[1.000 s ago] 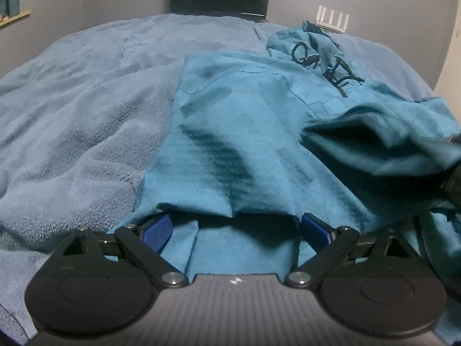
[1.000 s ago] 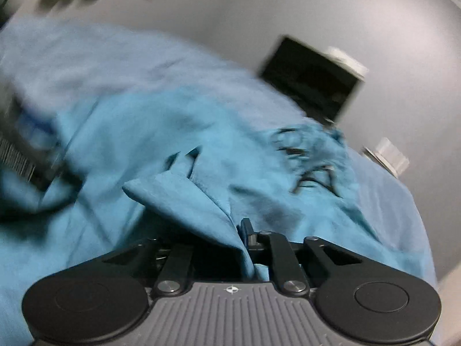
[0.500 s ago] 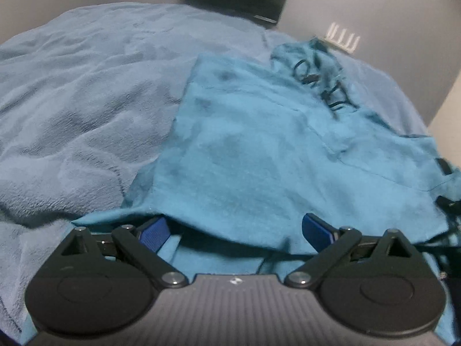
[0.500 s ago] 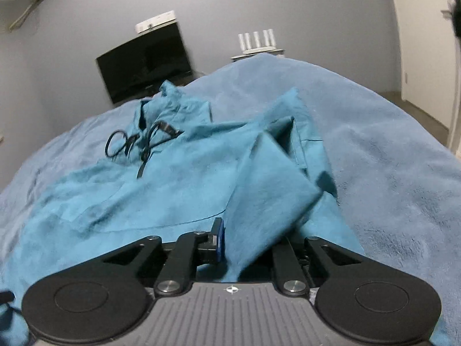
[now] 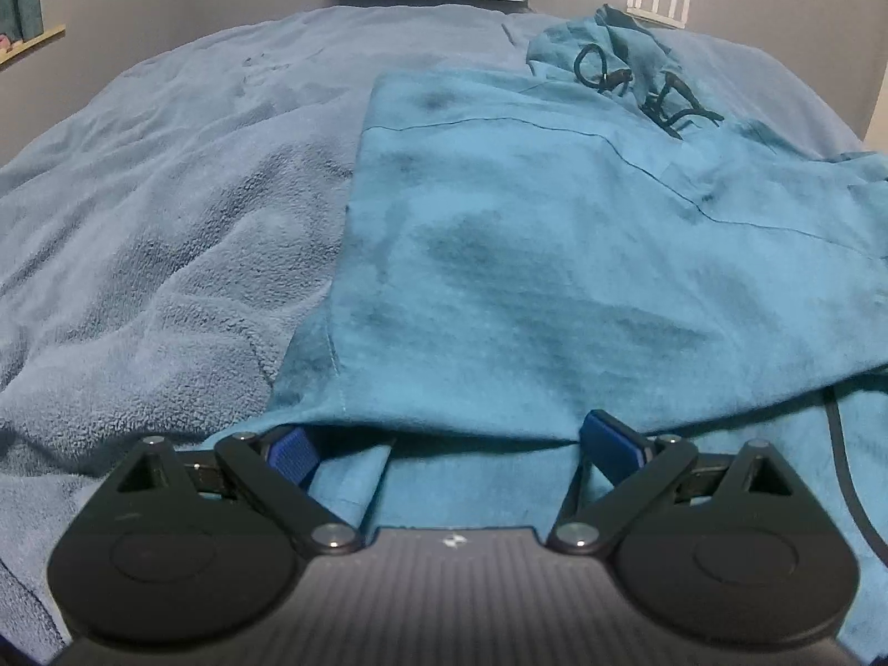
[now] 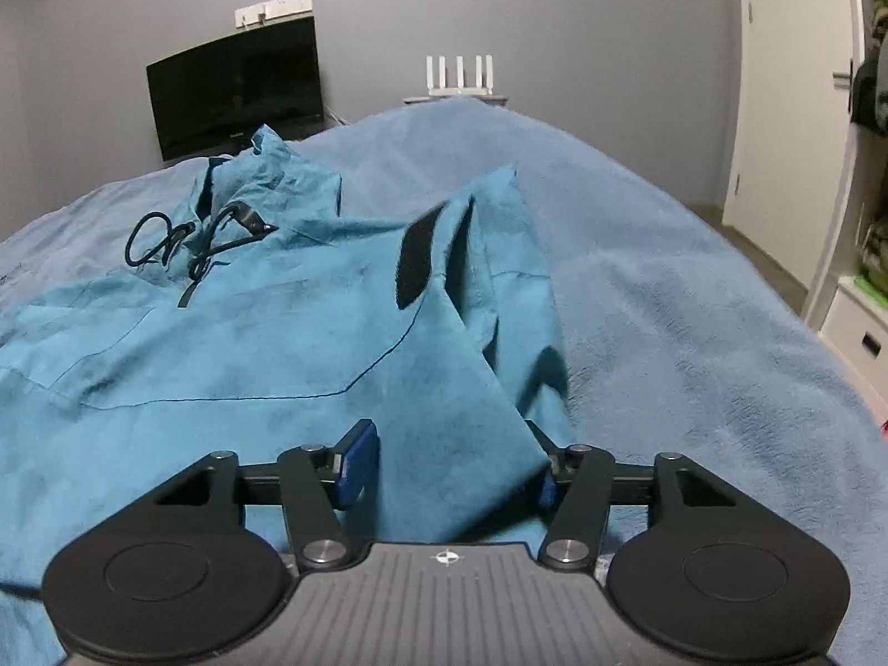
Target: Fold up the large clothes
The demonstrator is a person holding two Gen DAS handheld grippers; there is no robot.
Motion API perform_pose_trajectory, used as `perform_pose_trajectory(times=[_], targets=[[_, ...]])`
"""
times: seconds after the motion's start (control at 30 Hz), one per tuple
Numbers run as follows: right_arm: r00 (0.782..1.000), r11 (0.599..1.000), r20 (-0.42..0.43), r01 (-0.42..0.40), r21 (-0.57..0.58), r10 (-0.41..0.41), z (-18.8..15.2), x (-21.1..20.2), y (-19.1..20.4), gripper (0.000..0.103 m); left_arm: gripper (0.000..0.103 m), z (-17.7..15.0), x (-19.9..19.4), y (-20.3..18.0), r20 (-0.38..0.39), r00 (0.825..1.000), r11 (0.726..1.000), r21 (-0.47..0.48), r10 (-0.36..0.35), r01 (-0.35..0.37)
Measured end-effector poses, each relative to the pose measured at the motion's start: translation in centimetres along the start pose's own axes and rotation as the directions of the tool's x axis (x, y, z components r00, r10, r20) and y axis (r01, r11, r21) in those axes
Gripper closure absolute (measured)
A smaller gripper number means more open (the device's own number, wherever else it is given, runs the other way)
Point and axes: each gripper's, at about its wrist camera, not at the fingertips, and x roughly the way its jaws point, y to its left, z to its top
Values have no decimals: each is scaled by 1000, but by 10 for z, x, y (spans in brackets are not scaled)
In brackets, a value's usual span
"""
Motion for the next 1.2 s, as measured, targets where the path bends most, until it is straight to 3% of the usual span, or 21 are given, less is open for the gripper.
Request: perform_pose_trajectory(times=[0.03, 0.1, 0.2, 0.3, 0.37, 0.43, 0.53, 0.7, 0.83, 1.0, 1.03, 1.13, 1.2], targets=[[1000, 1000, 14, 7, -8, -7, 2, -8, -2, 42, 4, 0, -1, 0, -3, 1000, 1000, 0, -1, 1], [998, 1000, 64, 9, -2, -9, 12, -28, -6, 27, 4, 3, -7, 1, -15, 1000, 1000, -5, -3, 3], [994, 999, 102, -38, 13, 36, 24, -66, -23, 22, 4, 11, -30, 5, -18, 998, 997, -35, -65, 64], [992, 996, 92, -86, -15, 87, 33, -110, -41, 20, 4, 20, -69, 16, -3, 981, 978, -87, -193, 192], [989, 993, 99, -108, -52, 113, 35, -141, -51, 17, 4, 18, -100, 21, 21, 966, 963, -73, -259, 260], [988, 990, 97, -116, -77, 124, 32, -175, -60, 14, 4, 9, -125, 22, 17, 965, 965, -22, -262, 262], [986, 981, 38, -160, -108, 165, 17, -217, -75, 10, 4, -15, -156, 24, -10, 972, 971, 61, -233, 233], [969, 967, -132, -223, -123, 207, -18, -243, -90, 9, 4, -61, -175, 45, -90, 981, 985, 17, -171, 173], [952, 960, -222, -245, -136, 212, -42, -255, -90, 9, 5, -90, -180, 58, -178, 974, 989, 17, -140, 145], [917, 937, -324, -302, -177, 234, -62, -268, -82, 10, 5, -106, -199, 66, -208, 964, 986, 2, -164, 168], [910, 932, -342, -312, -183, 237, -65, -270, -81, 10, 5, -109, -200, 67, -225, 958, 983, -4, -179, 182], [898, 922, -371, -327, -206, 236, -73, -277, -79, 10, 5, -121, -197, 67, -310, 913, 963, -35, -265, 267], [892, 915, -382, -339, -217, 240, -76, -278, -78, 9, 5, -124, -196, 61, -329, 911, 965, -2, -250, 264]])
